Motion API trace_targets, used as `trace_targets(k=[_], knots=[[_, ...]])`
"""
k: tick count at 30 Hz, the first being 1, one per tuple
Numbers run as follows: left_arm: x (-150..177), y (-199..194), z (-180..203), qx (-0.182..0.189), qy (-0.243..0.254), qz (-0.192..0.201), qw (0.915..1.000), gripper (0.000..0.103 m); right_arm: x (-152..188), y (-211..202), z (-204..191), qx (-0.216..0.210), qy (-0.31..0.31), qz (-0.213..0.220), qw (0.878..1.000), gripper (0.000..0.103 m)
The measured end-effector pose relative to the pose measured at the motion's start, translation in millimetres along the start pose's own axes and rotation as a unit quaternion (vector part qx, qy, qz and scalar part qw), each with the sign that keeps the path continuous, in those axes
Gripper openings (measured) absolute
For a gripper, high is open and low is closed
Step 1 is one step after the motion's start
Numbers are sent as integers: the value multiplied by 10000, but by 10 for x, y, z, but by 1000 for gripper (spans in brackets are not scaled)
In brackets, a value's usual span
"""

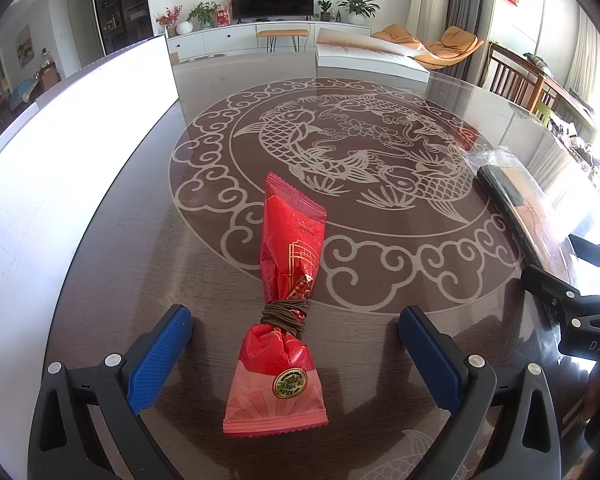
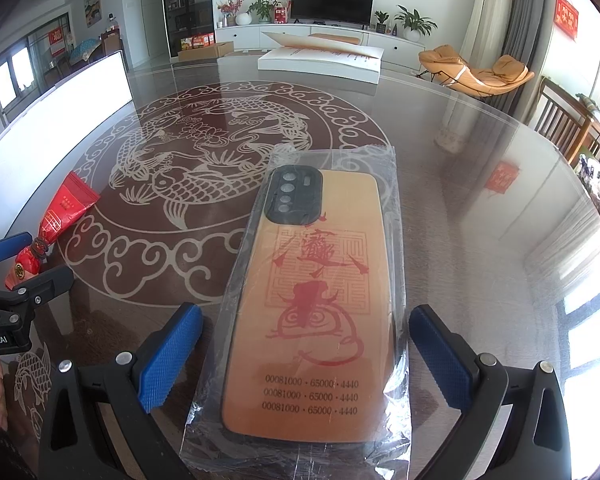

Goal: Organize objects

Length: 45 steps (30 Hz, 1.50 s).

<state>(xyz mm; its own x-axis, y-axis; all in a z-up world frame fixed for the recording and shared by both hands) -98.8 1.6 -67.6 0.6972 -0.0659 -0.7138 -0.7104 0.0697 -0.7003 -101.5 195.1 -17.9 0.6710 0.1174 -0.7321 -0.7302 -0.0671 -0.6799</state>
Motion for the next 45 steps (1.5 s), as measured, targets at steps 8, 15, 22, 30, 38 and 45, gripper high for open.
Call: trace_targets(k=[8, 15, 22, 30, 38, 45], knots=[[1, 1, -1, -1, 1, -1, 10000, 103, 2, 30, 42, -185, 152, -126, 9996, 103], [2, 0, -2, -1, 1, -1, 10000, 103, 11, 26, 26, -285, -32, -311, 9991, 103], [4, -3, -3, -2, 1, -2, 10000, 103, 45, -8, 30, -270, -6, -113, 9996, 103], [-6, 6, 10, 31, 61, -144, 9999, 103, -115, 151, 25, -443, -221, -1074, 9930, 103], [-95, -93, -19, 385, 255, -111, 9989, 20, -373, 240, 69, -757, -50, -1279, 9889, 77], [-258, -855, -417, 724, -638, 847, 9917, 20, -711, -292, -32, -1368, 436, -691, 9872, 77]])
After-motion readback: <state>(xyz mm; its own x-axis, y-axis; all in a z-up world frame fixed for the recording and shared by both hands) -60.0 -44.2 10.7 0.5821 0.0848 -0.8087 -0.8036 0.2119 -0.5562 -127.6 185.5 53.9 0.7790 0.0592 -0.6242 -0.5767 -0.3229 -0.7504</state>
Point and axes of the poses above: each gripper's, at about its wrist camera, not at the fingertips, and y roughly the way its jaws point, z to its right, x to its underside, the point moved 3 cm from there along y, roughly the way its jaws point, and after that the axes turned 11 degrees about z, right-handed, at the moved point
